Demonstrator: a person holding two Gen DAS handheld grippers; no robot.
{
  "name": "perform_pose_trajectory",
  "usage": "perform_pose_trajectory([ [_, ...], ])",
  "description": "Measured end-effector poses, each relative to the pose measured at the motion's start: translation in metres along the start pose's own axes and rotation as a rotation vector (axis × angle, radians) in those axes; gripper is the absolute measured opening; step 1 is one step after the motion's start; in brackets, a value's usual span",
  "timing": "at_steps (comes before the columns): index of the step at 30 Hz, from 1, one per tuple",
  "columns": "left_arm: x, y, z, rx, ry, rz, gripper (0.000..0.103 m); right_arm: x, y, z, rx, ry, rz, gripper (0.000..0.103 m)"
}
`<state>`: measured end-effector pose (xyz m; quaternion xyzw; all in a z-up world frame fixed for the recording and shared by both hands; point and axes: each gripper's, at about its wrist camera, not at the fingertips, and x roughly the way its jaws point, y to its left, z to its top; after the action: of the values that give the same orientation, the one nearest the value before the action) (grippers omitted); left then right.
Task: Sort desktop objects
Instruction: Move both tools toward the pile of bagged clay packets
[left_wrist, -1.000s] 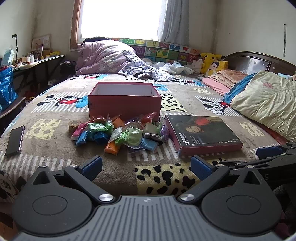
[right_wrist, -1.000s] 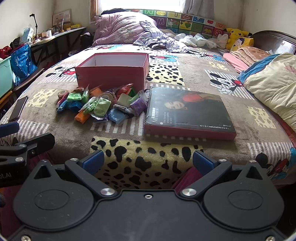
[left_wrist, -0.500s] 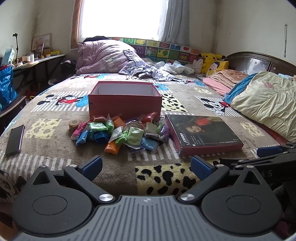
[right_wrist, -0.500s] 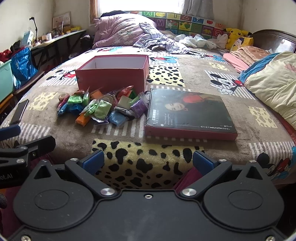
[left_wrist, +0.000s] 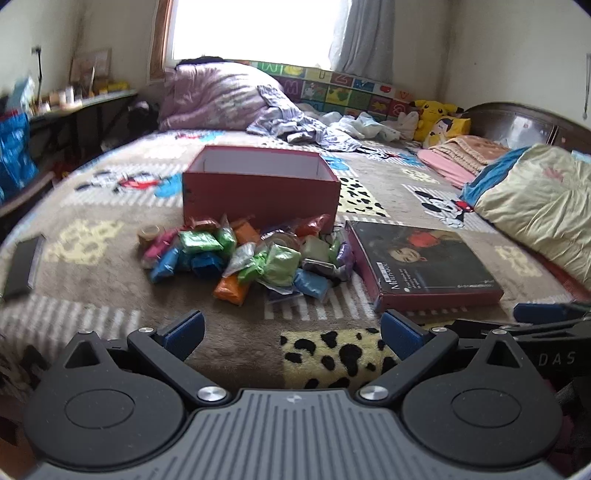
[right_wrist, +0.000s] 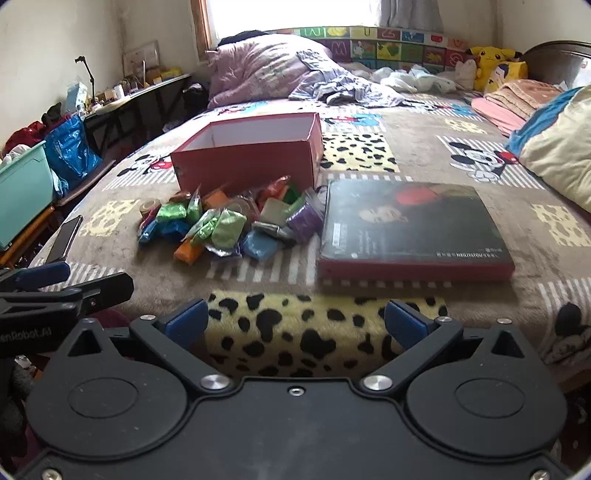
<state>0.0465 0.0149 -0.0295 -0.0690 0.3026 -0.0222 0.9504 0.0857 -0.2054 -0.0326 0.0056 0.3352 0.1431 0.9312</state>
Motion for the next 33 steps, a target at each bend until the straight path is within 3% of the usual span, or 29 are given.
perform_pose_trajectory([
  [7, 0.028, 0.011, 0.004, 0.012, -0.02, 0.027, 0.102, 0.025, -0.005, 0.006, -0.016, -0.056, 0.078, 0.102],
  [12, 0.047, 0.018, 0.008, 0.034, -0.067, 0.045, 0.102, 0.047, -0.004, 0.013, -0.075, -0.092, 0.073, 0.102],
  [15, 0.063, 0.021, 0.01, 0.06, -0.042, 0.054, 0.102, 0.059, -0.007, 0.02, -0.077, -0.095, 0.058, 0.103],
  [20, 0.09, 0.024, 0.012, 0.093, -0.014, 0.091, 0.102, 0.079, -0.014, 0.032, -0.068, -0.087, 0.134, 0.103],
  [24, 0.112, 0.035, 0.013, 0.043, 0.007, 0.055, 0.102, 0.097, -0.011, 0.042, -0.063, -0.121, 0.149, 0.103],
  [33, 0.145, 0.062, 0.014, -0.032, -0.07, 0.133, 0.1, 0.15, 0.003, 0.05, -0.045, -0.098, 0.223, 0.099],
])
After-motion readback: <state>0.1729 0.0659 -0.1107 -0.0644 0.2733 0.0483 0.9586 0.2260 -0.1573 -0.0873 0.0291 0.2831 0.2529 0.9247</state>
